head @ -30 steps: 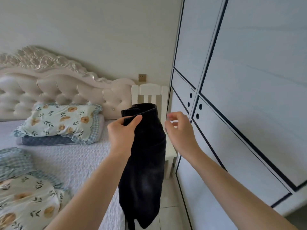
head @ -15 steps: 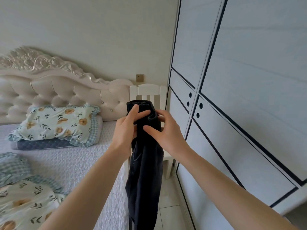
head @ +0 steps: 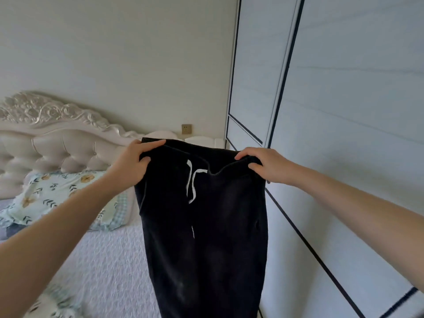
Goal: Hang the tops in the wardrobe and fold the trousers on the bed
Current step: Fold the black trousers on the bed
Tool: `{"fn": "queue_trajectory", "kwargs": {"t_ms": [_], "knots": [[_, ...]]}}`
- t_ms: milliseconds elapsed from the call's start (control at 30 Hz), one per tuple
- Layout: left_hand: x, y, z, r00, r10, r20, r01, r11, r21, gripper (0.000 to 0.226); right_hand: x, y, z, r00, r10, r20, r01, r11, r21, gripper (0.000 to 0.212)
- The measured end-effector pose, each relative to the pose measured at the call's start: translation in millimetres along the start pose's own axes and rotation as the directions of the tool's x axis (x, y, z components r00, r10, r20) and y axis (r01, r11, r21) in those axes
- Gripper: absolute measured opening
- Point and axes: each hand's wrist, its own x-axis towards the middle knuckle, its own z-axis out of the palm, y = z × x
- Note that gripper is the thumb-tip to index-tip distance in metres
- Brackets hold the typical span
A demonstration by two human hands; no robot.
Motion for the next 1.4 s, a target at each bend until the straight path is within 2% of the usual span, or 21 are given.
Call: {"fn": "queue_trajectory", "kwargs": {"t_ms": [167, 333, 433, 533, 633, 767, 900, 1000, 1067, 1167, 1267, 1367, 1400], "knots": [[38.0, -10.2, -27.3, 0.993, 0.029, 0.111, -0.053, 0.975, 0.215, 0.062, 35.9, 32.6, -48.8, 0.998, 0.010, 0.066, -0.002, 0.992, -0.128, 0.040], [59.3, -11.8, -34.1, 0.975, -0.010, 0.224, -0.022, 0.990, 0.139, 0.037, 81.2, 56.0, -79.2, 0.989, -0.023, 0.147, 0.072, 0.941, -0.332, 0.023], [78.4, -15.1, -34.8, 0.975, 0.022, 0.222, -0.076, 0.969, 0.235, 0.025, 108.6, 66.2, -86.7, 0.982, -0.037, 0.188, 0.111, 0.910, -0.400, 0.022], [107.1, -14.2, -40.0, 0.980, 0.090, 0.179, -0.161, 0.886, 0.435, 0.026, 135.6, 72.0, -94.6, 0.979, -0.058, 0.193, 0.140, 0.885, -0.443, 0.026], [140.8, -7.8, -52.0, 0.973, 0.159, 0.170, -0.229, 0.778, 0.586, 0.026, 162.3, 76.8, -109.9, 0.976, -0.064, 0.206, 0.162, 0.846, -0.507, 0.040], [193.5, 10.6, -82.3, 0.965, 0.209, 0.157, -0.258, 0.661, 0.705, 0.026, 199.1, 81.8, -147.1, 0.984, -0.125, 0.125, 0.173, 0.819, -0.547, 0.047], [243.1, 43.9, -110.9, 0.966, 0.236, 0.108, -0.234, 0.617, 0.752, 0.022, 231.7, 78.8, -193.7, 0.979, -0.204, -0.025, 0.137, 0.740, -0.659, 0.036], [267.5, 64.2, -120.7, 0.969, 0.229, 0.098, -0.226, 0.644, 0.731, 0.027, 246.2, 74.8, -225.2, 0.977, -0.196, -0.085, 0.069, 0.666, -0.743, 0.027], [276.9, 68.2, -125.0, 0.972, 0.221, 0.074, -0.209, 0.682, 0.701, 0.026, 251.8, 75.3, -237.8, 0.983, -0.165, -0.082, 0.049, 0.662, -0.748, 0.023], [286.8, 63.2, -127.8, 0.977, 0.204, 0.056, -0.192, 0.748, 0.635, 0.020, 259.0, 80.0, -239.4, 0.993, -0.117, -0.015, 0.075, 0.724, -0.686, 0.015], [298.8, 56.8, -129.3, 0.978, 0.194, 0.080, -0.206, 0.818, 0.537, 0.017, 266.5, 85.5, -225.8, 0.996, -0.068, 0.052, 0.085, 0.775, -0.626, 0.022], [313.2, 51.3, -133.5, 0.973, 0.230, 0.006, -0.201, 0.836, 0.510, 0.015, 277.6, 94.3, -209.0, 0.993, -0.021, 0.112, 0.084, 0.799, -0.595, 0.013], [318.3, 49.9, -134.8, 0.969, 0.244, -0.035, -0.193, 0.840, 0.507, 0.015, 281.9, 96.3, -205.5, 0.993, 0.010, 0.116, 0.060, 0.808, -0.586, 0.026]]}}
